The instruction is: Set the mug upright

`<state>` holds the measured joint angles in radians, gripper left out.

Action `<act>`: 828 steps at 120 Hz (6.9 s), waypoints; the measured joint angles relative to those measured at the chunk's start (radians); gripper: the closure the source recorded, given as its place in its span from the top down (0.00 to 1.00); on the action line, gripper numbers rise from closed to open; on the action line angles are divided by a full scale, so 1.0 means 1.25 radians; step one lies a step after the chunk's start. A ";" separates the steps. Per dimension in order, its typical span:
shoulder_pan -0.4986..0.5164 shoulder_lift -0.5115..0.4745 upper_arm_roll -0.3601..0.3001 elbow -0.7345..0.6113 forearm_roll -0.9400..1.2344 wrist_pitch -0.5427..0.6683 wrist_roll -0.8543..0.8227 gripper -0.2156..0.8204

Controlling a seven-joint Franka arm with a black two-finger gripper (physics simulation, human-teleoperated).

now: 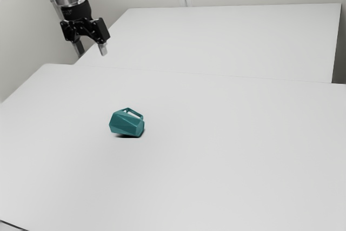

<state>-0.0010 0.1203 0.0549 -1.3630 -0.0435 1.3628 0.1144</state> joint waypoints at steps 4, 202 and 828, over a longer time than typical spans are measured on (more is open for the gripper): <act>0.001 0.002 0.001 0.000 -0.001 0.005 -0.004 0.79; 0.162 0.245 0.239 -0.292 -0.664 0.132 0.251 0.79; -0.008 0.086 -0.061 -0.500 0.113 0.653 0.089 0.04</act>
<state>-0.0107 0.2274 -0.0212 -1.9879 0.0977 2.1786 0.2260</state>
